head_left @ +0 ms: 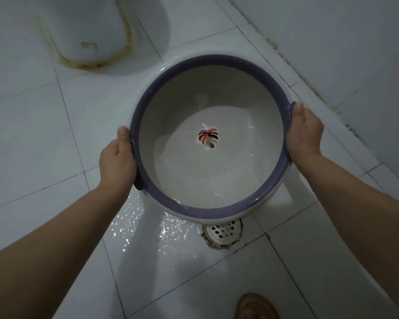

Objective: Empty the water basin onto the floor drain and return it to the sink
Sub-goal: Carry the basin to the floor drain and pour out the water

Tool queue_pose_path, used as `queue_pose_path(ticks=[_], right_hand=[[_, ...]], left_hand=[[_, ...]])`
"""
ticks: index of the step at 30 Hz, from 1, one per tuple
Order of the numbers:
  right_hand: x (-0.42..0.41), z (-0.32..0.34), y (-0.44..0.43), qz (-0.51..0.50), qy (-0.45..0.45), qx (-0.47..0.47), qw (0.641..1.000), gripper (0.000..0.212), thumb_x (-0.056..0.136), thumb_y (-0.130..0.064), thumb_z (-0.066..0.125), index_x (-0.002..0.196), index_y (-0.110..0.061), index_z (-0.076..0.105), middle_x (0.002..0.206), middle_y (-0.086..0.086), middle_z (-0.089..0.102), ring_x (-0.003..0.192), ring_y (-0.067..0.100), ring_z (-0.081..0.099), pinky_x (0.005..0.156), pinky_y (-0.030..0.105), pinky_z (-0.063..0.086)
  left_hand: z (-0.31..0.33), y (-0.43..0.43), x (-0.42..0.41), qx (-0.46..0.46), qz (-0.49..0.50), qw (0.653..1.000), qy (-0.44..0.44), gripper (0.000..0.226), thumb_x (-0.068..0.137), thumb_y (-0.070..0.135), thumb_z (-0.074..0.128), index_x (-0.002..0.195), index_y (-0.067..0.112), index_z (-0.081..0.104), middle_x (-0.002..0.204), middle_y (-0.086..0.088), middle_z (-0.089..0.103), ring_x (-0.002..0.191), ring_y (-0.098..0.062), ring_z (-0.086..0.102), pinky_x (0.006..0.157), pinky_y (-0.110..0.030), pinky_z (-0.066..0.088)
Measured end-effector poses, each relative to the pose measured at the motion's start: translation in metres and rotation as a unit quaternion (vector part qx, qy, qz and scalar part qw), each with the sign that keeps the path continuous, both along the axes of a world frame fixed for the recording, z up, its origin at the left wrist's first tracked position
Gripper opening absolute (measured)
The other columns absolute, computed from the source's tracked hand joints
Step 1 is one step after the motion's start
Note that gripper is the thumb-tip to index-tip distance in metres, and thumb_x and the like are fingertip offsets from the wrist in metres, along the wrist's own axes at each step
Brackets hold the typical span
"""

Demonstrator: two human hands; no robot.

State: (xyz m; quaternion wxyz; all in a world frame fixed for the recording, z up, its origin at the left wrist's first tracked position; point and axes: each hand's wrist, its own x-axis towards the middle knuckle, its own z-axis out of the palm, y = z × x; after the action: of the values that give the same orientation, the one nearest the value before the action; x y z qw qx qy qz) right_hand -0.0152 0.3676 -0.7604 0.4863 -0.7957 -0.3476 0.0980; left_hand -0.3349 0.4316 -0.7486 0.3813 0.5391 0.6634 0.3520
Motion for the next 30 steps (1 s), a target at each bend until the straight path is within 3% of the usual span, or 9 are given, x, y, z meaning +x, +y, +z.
queue_pose_path(ticks=[10, 13, 15, 17, 19, 22, 26, 30], right_hand=[[-0.0020, 0.0002, -0.0021, 0.002, -0.002, 0.004, 1.000, 0.038, 0.097, -0.029, 0.031, 0.094, -0.011, 0.065, 0.085, 0.001, 0.057, 0.080, 0.014, 0.051, 0.061, 0.018, 0.034], [-0.0023, 0.0004, -0.0033, 0.002, -0.009, 0.001, 1.000, 0.038, 0.097, -0.029, 0.031, 0.094, -0.011, 0.065, 0.086, 0.000, 0.057, 0.080, 0.013, 0.051, 0.057, 0.001, 0.032], [-0.0021, 0.0008, -0.0039, 0.002, -0.010, 0.000, 1.000, 0.039, 0.097, -0.029, 0.031, 0.095, -0.010, 0.065, 0.085, 0.000, 0.057, 0.080, 0.013, 0.051, 0.056, -0.004, 0.030], [-0.0021, 0.0010, -0.0042, 0.004, -0.009, 0.002, 1.000, 0.039, 0.097, -0.029, 0.031, 0.095, -0.010, 0.065, 0.085, 0.000, 0.057, 0.080, 0.013, 0.051, 0.057, 0.002, 0.034], [-0.0022, 0.0017, -0.0039, 0.005, -0.006, 0.001, 1.000, 0.039, 0.097, -0.029, 0.031, 0.095, -0.010, 0.065, 0.085, 0.000, 0.057, 0.080, 0.013, 0.051, 0.059, 0.017, 0.035], [-0.0029, 0.0031, -0.0035, 0.006, -0.010, 0.003, 1.000, 0.038, 0.098, -0.028, 0.031, 0.095, -0.010, 0.065, 0.086, 0.001, 0.057, 0.081, 0.014, 0.051, 0.061, 0.017, 0.033], [-0.0034, 0.0041, -0.0039, 0.004, -0.015, -0.002, 1.000, 0.036, 0.098, -0.026, 0.032, 0.094, -0.013, 0.065, 0.085, 0.001, 0.057, 0.080, 0.014, 0.051, 0.055, -0.005, 0.029], [-0.0030, 0.0026, -0.0049, 0.006, -0.012, -0.001, 1.000, 0.037, 0.098, -0.028, 0.031, 0.093, -0.012, 0.065, 0.084, 0.001, 0.057, 0.079, 0.014, 0.051, 0.054, -0.006, 0.029]], left_hand=[[0.0001, -0.0021, -0.0019, 0.001, -0.006, 1.000, 0.006, 0.054, 0.095, 0.050, 0.022, 0.058, 0.015, 0.041, 0.060, -0.004, 0.045, 0.057, -0.016, 0.042, 0.054, -0.029, 0.036], [0.0004, -0.0030, -0.0024, 0.005, -0.005, 1.000, 0.007, 0.055, 0.095, 0.050, 0.022, 0.060, 0.012, 0.042, 0.061, -0.004, 0.046, 0.058, -0.016, 0.043, 0.054, -0.030, 0.036], [0.0000, -0.0035, -0.0026, 0.004, -0.004, 1.000, 0.004, 0.055, 0.095, 0.050, 0.021, 0.062, 0.012, 0.043, 0.061, -0.004, 0.047, 0.058, -0.017, 0.043, 0.055, -0.030, 0.037], [-0.0005, -0.0040, -0.0031, 0.005, -0.001, 1.000, 0.002, 0.054, 0.095, 0.050, 0.022, 0.060, 0.014, 0.041, 0.061, -0.004, 0.045, 0.057, -0.016, 0.042, 0.054, -0.030, 0.036], [-0.0015, -0.0037, -0.0038, 0.006, -0.001, 1.000, 0.001, 0.054, 0.095, 0.050, 0.022, 0.060, 0.014, 0.041, 0.060, -0.004, 0.045, 0.057, -0.017, 0.042, 0.054, -0.030, 0.036], [-0.0037, -0.0041, -0.0046, 0.007, -0.001, 1.000, 0.000, 0.055, 0.095, 0.051, 0.021, 0.062, 0.013, 0.044, 0.062, -0.005, 0.047, 0.061, -0.019, 0.045, 0.058, -0.031, 0.038], [-0.0046, -0.0036, -0.0042, -0.002, 0.001, 1.000, 0.001, 0.062, 0.094, 0.053, 0.020, 0.077, 0.003, 0.053, 0.070, -0.010, 0.053, 0.072, -0.025, 0.051, 0.069, -0.037, 0.044], [-0.0031, -0.0044, -0.0038, -0.001, 0.000, 1.000, -0.003, 0.057, 0.094, 0.053, 0.021, 0.068, 0.010, 0.047, 0.064, -0.005, 0.048, 0.063, -0.019, 0.046, 0.059, -0.031, 0.040]])
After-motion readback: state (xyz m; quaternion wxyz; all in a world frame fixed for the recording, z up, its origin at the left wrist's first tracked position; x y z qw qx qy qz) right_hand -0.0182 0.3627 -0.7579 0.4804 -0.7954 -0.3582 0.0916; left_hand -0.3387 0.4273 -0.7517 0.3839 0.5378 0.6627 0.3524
